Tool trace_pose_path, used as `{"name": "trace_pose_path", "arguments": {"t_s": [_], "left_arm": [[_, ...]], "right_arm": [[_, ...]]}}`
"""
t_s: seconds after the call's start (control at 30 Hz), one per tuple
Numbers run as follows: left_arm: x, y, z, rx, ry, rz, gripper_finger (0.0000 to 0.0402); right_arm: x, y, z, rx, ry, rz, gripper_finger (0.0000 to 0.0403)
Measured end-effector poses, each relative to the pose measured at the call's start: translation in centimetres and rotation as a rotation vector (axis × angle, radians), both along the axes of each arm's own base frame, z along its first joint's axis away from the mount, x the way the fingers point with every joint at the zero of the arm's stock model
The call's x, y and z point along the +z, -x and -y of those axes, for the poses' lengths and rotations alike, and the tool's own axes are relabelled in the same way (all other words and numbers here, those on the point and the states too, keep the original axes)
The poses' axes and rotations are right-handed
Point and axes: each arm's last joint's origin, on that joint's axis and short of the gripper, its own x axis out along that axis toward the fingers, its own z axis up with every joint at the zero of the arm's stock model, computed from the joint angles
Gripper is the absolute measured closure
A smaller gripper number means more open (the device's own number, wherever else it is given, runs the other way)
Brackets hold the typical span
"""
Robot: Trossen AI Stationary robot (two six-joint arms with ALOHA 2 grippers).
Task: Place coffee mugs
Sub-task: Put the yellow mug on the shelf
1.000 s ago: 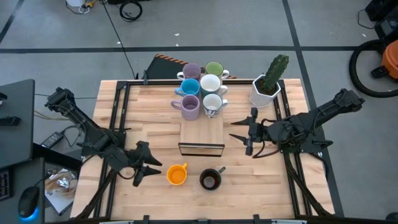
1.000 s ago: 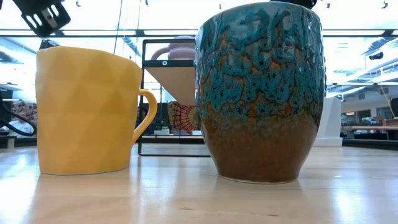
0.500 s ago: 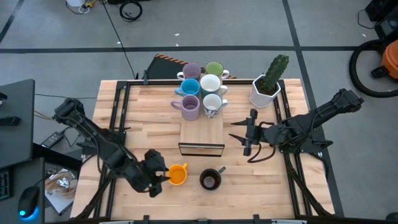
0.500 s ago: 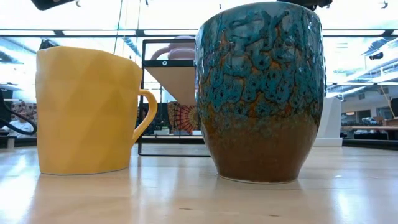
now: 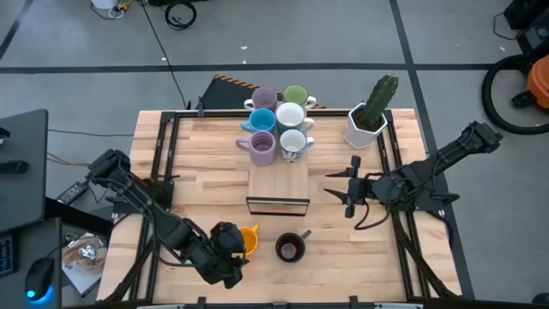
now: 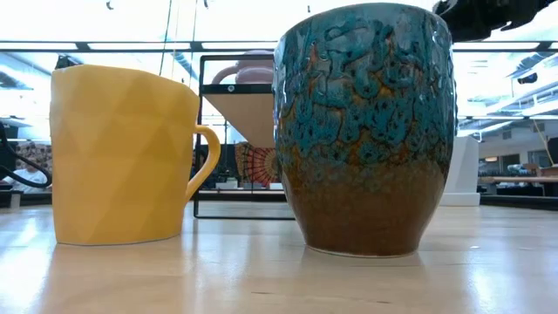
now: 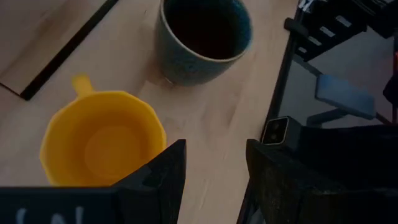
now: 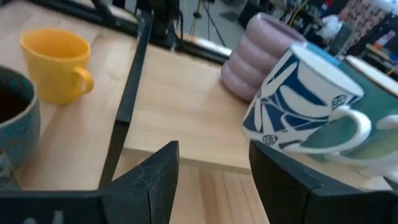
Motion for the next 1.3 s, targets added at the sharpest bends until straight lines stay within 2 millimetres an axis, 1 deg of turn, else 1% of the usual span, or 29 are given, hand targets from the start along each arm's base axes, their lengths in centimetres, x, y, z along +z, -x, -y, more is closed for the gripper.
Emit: {"name": "trace_pose_path", "arguments": {"t_s": [0.17, 0.27, 0.37, 0.43, 0.53, 0.73, 0.9, 1.07, 1.17, 1.3], "left_arm": [[-0.4, -0.5, -0.3, 0.009, -0.040, 0.000, 0.0228], [-0.4, -1.1, -0.9, 0.093, -0.078, 0.041, 0.0228], [-0.3, -1.8, -1.7, 0.186, -0.028, 0.067, 0.0228], [-0.1, -2.3, -1.8, 0.169, -0.003, 0.085, 0.0228], [0.4, -2.8, -1.7, 0.118, -0.011, 0.137, 0.0228], [0.1, -3.6, -2.5, 0.143, -0.019, 0.130, 0.0228], [-1.2, -4.3, -2.5, 0.126, 0.015, 0.058, 0.0228], [-2.7, -3.7, -3.4, 0.103, -0.021, -0.128, 0.0228], [-3.0, -3.4, -4.0, 0.120, -0.046, -0.184, 0.0228], [-3.2, -3.3, -4.4, 0.098, -0.075, -0.220, 0.0228]], "right_arm": [[0.1, 0.9, 0.1, 0.066, 0.021, 0.080, 0.0202], [-0.5, 1.2, 0.1, 0.119, 0.006, 0.119, 0.0203], [-1.2, 1.3, -0.1, 0.150, 0.020, 0.140, 0.0204], [-1.1, 1.5, -0.2, 0.153, 0.034, 0.151, 0.0204], [-1.0, 1.7, -0.3, 0.159, 0.035, 0.151, 0.0204], [-1.2, 2.0, -0.6, 0.180, 0.030, 0.132, 0.0205], [-1.4, 2.1, -0.6, 0.181, 0.026, 0.117, 0.0205], [-1.4, 2.1, -0.6, 0.183, 0.016, 0.119, 0.0205], [-1.4, 2.1, -0.6, 0.183, 0.007, 0.121, 0.0205], [-1.4, 2.1, -0.6, 0.187, 0.006, 0.120, 0.0205]]}}
